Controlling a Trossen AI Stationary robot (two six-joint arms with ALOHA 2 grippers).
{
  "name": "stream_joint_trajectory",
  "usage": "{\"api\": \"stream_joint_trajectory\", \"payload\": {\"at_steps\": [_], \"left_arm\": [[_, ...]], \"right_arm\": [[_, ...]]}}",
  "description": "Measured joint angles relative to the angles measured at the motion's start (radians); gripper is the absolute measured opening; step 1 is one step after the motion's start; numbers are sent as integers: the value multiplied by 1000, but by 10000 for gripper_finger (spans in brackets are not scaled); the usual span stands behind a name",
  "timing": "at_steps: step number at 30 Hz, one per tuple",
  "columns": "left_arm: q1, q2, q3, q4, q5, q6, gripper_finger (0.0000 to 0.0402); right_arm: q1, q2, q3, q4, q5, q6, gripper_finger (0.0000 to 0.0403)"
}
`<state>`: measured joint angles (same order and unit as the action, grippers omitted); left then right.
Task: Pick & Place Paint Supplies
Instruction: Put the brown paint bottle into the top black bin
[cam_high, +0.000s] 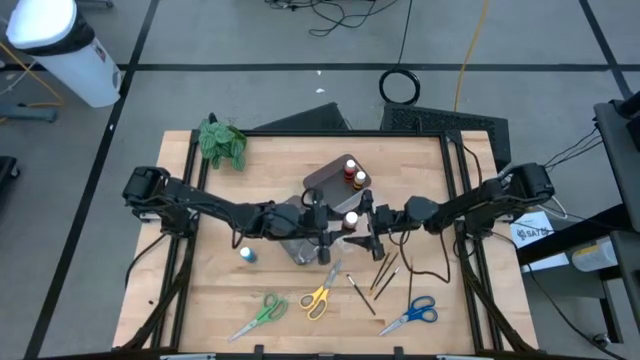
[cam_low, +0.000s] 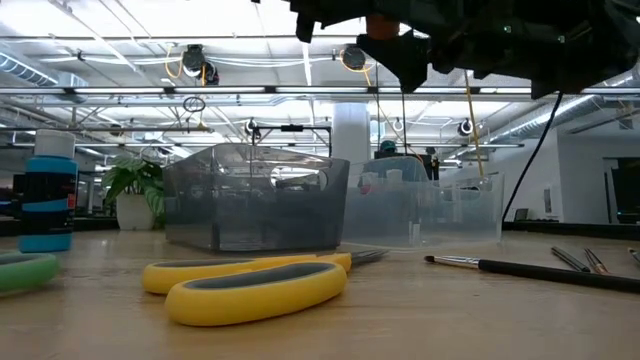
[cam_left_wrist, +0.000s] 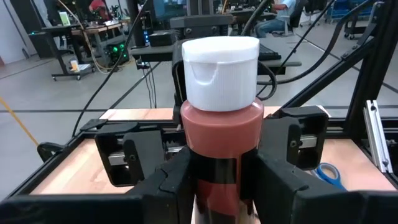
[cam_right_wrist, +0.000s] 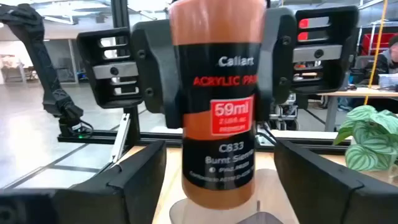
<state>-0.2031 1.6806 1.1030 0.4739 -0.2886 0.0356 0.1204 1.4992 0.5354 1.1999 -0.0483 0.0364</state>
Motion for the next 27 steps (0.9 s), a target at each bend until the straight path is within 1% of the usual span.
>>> {"api": "stream_joint_trajectory", "payload": {"at_steps": [3, 6, 14, 17, 19, 21, 24, 26, 27], "left_arm": [[0, 0, 0, -8, 0, -11, 131], [1, 0, 0, -22, 0, -19, 131], [0, 0, 0, -35, 3, -61, 132], [-7, -16, 1, -71, 21, -87, 139], [-10, -37, 35, -189, 19, -105, 153], [-13, -67, 97, -388, 6, -141, 174], [-10, -78, 262, -669, 6, -196, 217], [0, -68, 385, -883, 5, -199, 245], [5, -62, 444, -952, 5, -199, 257]], "right_arm": [[2, 1, 13, 2, 0, 0, 251], [1, 2, 13, -1, 0, 0, 220], [1, 1, 13, -22, -4, 7, 108], [2, 1, 15, -40, -4, 8, 104], [1, 2, 18, -57, -4, 6, 104], [0, 1, 15, -63, -3, 1, 105], [-3, 3, 12, -87, -2, 1, 119], [-5, 1, 12, -81, 2, 1, 123], [-6, 1, 12, -82, 2, 3, 122]]}}
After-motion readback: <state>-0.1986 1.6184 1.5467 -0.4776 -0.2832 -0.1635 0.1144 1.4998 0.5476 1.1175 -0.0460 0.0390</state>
